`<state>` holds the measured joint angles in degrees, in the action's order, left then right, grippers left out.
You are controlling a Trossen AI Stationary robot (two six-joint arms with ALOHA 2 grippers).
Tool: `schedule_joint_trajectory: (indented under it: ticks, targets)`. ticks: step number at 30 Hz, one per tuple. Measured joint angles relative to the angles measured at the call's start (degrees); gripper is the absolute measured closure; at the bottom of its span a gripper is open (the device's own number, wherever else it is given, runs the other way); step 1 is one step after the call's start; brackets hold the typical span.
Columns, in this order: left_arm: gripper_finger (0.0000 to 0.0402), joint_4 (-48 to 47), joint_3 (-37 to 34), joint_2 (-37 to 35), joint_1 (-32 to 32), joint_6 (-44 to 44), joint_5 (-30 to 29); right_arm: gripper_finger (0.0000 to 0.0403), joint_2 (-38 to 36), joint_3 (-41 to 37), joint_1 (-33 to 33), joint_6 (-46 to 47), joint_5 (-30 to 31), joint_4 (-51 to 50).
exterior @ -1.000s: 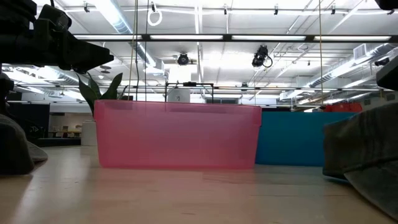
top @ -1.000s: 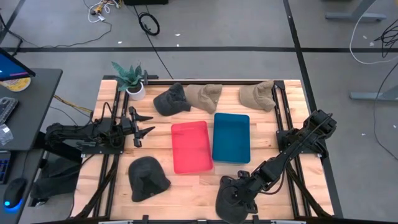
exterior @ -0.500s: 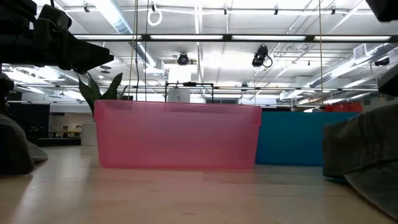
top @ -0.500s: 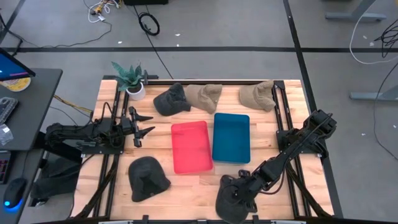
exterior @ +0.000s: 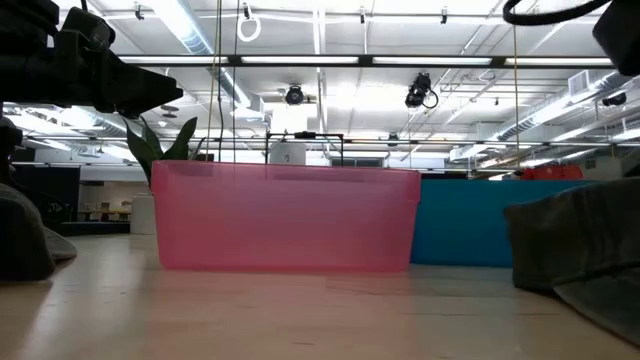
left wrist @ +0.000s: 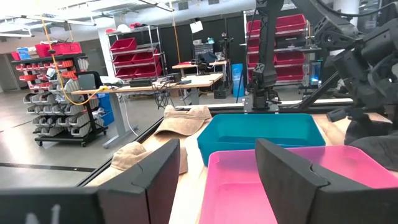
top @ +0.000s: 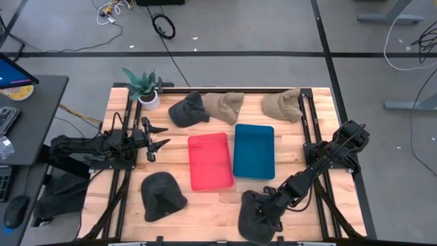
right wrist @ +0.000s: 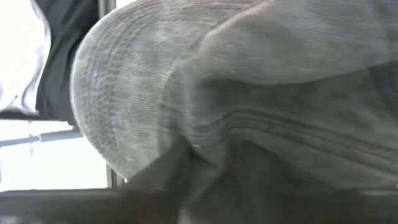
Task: Pick & Place hat
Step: Put the bottom right black cap into the blue bin
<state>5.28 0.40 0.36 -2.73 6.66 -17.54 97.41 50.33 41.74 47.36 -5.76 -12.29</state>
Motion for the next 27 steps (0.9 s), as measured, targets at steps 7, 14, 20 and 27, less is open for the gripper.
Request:
schedule_joint_trajectory:
  ticks: [7, 14, 20, 27]
  targets:
    - [0.0189, 0.00, 0.00, 0.00, 0.01, 0.01, 0.00, 0.0386, 0.00, -0.03, -0.41, -4.15, -2.19, 0.17]
    - [0.0188, 0.00, 0.01, 0.00, 0.00, 0.01, 0.00, 0.0397, 0.00, 4.32, -0.42, -10.12, -2.41, -6.50]
    - [0.0188, 0.00, 0.00, 0.00, 0.01, 0.01, 0.00, 0.0399, 0.02, 15.90, -0.57, -20.39, 4.13, -25.95]
    - [0.0189, 0.00, 0.01, 0.00, 0.01, -0.01, 0.00, 0.0400, 0.02, 31.61, -2.58, -28.06, 16.85, -46.31]
